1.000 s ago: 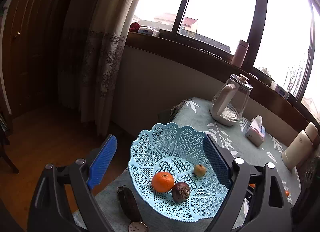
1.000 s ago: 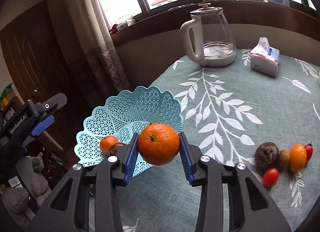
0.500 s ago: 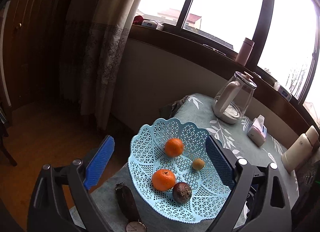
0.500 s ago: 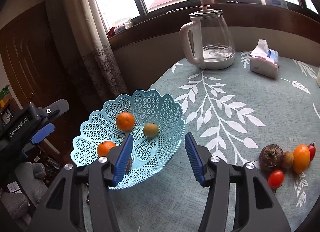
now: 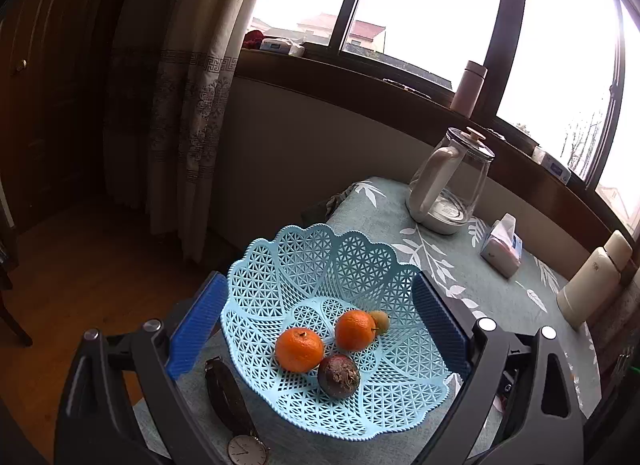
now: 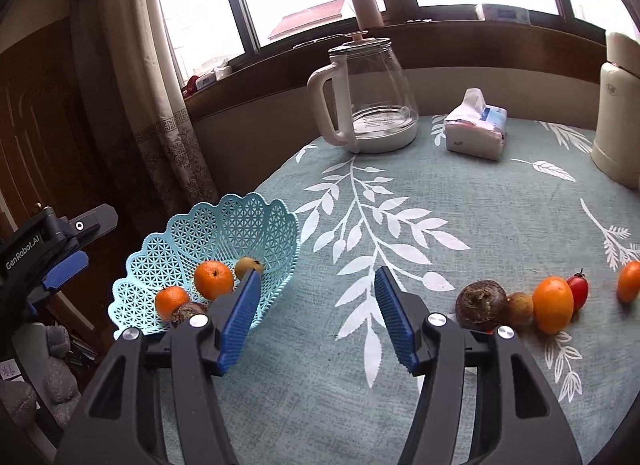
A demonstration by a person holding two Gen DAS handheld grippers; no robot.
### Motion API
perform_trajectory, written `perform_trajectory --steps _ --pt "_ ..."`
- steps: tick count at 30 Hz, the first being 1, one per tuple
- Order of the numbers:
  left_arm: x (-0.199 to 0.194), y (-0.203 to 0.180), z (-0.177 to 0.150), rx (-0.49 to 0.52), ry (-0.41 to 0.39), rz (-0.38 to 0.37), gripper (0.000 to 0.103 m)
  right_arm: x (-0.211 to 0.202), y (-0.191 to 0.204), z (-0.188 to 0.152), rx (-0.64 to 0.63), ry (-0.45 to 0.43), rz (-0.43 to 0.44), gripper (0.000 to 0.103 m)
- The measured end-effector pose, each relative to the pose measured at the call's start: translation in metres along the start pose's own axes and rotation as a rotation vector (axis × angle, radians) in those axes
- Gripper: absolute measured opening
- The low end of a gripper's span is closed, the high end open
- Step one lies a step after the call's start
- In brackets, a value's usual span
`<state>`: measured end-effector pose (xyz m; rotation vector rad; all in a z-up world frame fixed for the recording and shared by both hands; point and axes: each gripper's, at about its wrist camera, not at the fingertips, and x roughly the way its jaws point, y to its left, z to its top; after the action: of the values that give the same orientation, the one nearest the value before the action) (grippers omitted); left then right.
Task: Organize fruits
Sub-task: 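Move the right tool to a large orange on the table and close on it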
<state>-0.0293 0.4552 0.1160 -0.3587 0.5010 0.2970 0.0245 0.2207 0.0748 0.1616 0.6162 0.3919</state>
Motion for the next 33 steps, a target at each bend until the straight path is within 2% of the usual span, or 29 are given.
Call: perform_trajectory --steps 12,21,26,31,33 --pt "0.000 -0.011 -0.005 0.025 0.007 -0.013 0.096 -0.015 -0.070 -0.004 0.127 -0.038 -0.133 0.059" --pt "0.001 -0.024 -0.010 0.051 0.018 -0.038 0.098 -0.024 -0.131 -0.010 0.287 -0.038 -0.256 0.059" --pt "0.002 -0.039 -0.017 0.083 0.035 -0.068 0.098 -0.020 -0.150 -0.016 0.352 -0.001 -0.265 0.058" --pt "0.002 -0.057 -0.026 0.134 0.053 -0.106 0.098 -0.011 -0.157 -0.020 0.377 0.034 -0.259 0.047" --pt "0.002 -0.062 -0.029 0.148 0.059 -0.118 0.098 -0.010 -0.158 -0.021 0.381 0.040 -0.253 0.047"
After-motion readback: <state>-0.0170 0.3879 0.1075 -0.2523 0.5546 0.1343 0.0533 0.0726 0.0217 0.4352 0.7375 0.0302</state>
